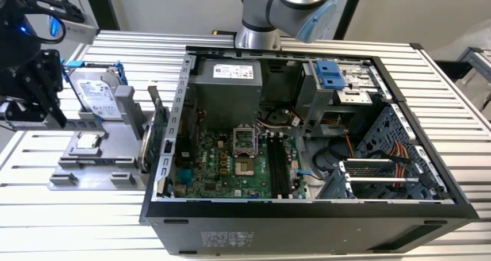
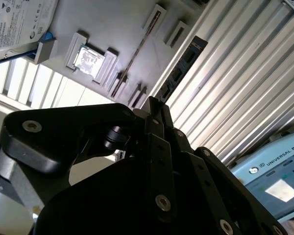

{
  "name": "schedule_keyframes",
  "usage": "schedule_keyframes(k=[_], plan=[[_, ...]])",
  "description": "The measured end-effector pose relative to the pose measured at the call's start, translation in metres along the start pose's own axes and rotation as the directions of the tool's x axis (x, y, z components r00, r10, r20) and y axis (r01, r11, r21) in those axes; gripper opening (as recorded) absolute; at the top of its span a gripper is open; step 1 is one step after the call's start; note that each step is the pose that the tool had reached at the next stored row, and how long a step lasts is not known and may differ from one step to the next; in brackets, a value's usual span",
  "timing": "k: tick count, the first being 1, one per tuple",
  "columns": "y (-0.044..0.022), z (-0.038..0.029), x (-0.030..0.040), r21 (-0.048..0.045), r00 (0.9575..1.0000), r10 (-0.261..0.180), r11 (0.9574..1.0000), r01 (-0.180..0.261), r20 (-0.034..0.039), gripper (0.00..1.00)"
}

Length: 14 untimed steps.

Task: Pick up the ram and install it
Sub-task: 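Pick up the ram and move it above insertion slot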

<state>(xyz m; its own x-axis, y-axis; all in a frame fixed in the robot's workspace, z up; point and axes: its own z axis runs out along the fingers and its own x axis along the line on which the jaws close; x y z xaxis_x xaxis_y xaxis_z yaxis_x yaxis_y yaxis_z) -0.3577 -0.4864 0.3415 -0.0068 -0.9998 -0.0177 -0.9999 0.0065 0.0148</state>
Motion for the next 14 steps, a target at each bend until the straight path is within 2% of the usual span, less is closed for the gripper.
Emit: schedule_keyframes(k=[14], plan=[[0.0001,-0.0058,-0.0001,-0.001,1.0,0.0,1.0,0.0,-0.0001,0.0]])
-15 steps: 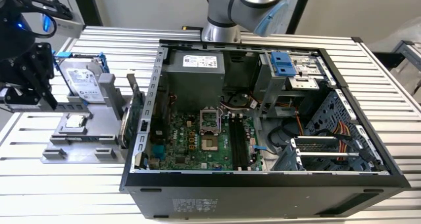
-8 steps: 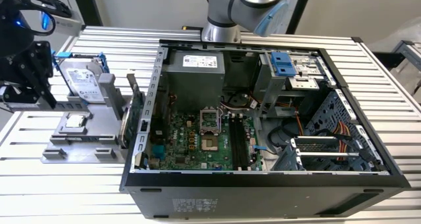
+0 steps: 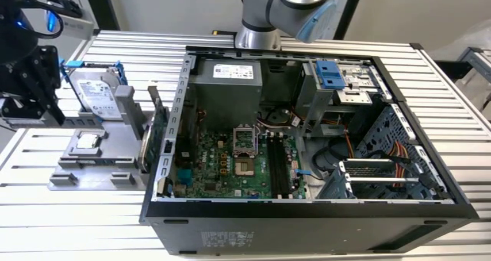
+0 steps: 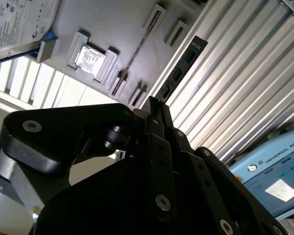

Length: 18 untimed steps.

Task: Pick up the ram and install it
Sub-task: 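Pick up the ram and move it above insertion slot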

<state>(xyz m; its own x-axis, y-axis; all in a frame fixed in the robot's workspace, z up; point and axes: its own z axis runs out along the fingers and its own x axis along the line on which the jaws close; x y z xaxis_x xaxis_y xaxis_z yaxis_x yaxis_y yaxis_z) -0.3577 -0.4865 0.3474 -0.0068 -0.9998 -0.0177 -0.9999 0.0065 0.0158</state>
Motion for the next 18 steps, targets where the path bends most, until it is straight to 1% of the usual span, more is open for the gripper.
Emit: schedule_keyframes(k=[18], plan=[[0.0002,-0.0098,-0.0002,-0.0001,1.0,0.0,1.0,0.0,0.0,0.0]])
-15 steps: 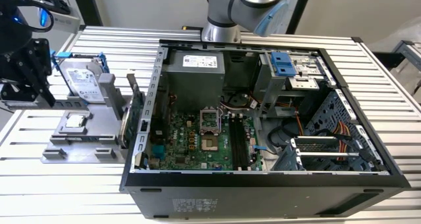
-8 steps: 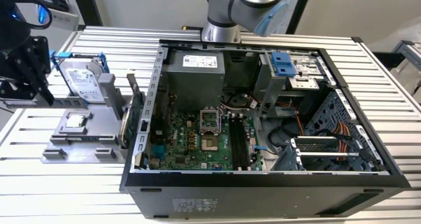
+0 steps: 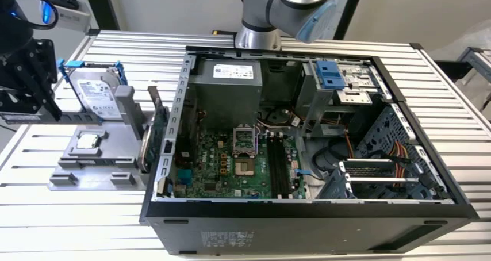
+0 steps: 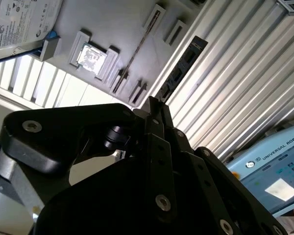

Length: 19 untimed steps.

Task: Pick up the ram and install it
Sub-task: 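Pick up the ram and move it above insertion slot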

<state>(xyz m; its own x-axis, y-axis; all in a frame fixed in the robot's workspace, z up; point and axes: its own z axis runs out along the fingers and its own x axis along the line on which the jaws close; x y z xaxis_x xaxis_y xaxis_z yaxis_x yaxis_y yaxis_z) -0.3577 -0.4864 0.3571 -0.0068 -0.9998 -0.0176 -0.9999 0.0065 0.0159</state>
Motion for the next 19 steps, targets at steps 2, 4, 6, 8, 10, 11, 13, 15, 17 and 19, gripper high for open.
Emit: schedule_keyframes(k=[2,4,6,8,10,11,13,15,17,19], plan=[[0.0,-0.0012,0.0,0.0001,1.0,0.0,1.0,0.0,0.0001,0.0],[0.0,-0.0026,0.0,0.0,1.0,0.0,1.0,0.0,0.0,0.0],[0.0001,-0.0041,-0.0001,0.0,1.0,0.0,1.0,0.0,0.0001,0.0],[0.0001,-0.0058,-0.0001,0.0,1.0,0.0,1.0,0.0,0.0,0.0],[0.0001,-0.0073,-0.0001,0.0001,1.0,0.0,1.0,0.0,0.0001,0.0],[0.0001,-0.0081,-0.0001,0.0,1.0,0.0,1.0,0.0,0.0001,0.0],[0.0002,-0.0096,-0.0002,0.0,1.0,0.0,1.0,0.0,0.0,0.0],[0.0002,-0.0109,-0.0002,0.0001,1.0,0.0,1.0,0.0,0.0001,0.0],[0.0002,-0.0123,-0.0002,0.0,1.0,0.0,1.0,0.0,0.0,0.0],[0.0002,-0.0136,-0.0002,0.0001,1.0,0.0,1.0,0.0,0.0001,0.0]])
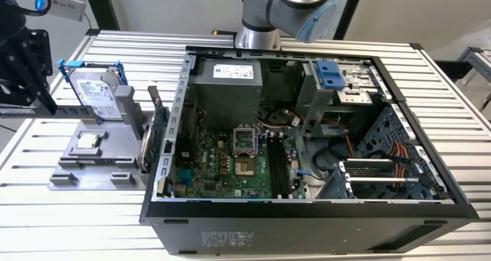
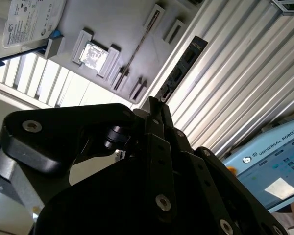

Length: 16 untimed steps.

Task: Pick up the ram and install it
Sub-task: 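Pick up the ram and move it above insertion slot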

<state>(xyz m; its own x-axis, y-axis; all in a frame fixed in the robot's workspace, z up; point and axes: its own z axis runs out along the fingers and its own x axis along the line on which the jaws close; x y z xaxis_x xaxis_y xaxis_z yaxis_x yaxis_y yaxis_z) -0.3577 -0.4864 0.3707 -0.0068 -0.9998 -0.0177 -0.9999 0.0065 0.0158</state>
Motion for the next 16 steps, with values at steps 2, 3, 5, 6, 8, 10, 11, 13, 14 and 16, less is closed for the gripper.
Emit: schedule_keyframes(k=[2,3,5,6,8,10,11,13,14,16], plan=[[0.0,-0.0019,0.0,-0.0001,1.0,0.0,1.0,0.0,-0.0001,0.0],[0.0,-0.003,-0.0001,0.0,1.0,0.0,1.0,0.0,0.0,0.0],[0.0001,-0.0043,-0.0001,-0.0001,1.0,0.0,1.0,0.0,0.0,0.0],[0.0001,-0.0049,-0.0001,-0.0001,1.0,0.0,1.0,0.0,-0.0001,0.0],[0.0001,-0.0063,-0.0001,-0.0001,1.0,0.0,1.0,0.0,-0.0001,0.0],[0.0001,-0.0078,-0.0001,-0.0001,1.0,0.0,1.0,0.0,-0.0001,0.0],[0.0001,-0.0085,-0.0002,-0.0001,1.0,0.0,1.0,0.0,-0.0001,0.0],[0.0002,-0.0099,-0.0002,-0.0001,1.0,0.0,1.0,0.0,-0.0001,0.0],[0.0002,-0.0107,-0.0002,-0.0001,1.0,0.0,1.0,0.0,-0.0001,0.0],[0.0002,-0.0122,-0.0002,-0.0001,1.0,0.0,1.0,0.0,-0.0001,0.0]])
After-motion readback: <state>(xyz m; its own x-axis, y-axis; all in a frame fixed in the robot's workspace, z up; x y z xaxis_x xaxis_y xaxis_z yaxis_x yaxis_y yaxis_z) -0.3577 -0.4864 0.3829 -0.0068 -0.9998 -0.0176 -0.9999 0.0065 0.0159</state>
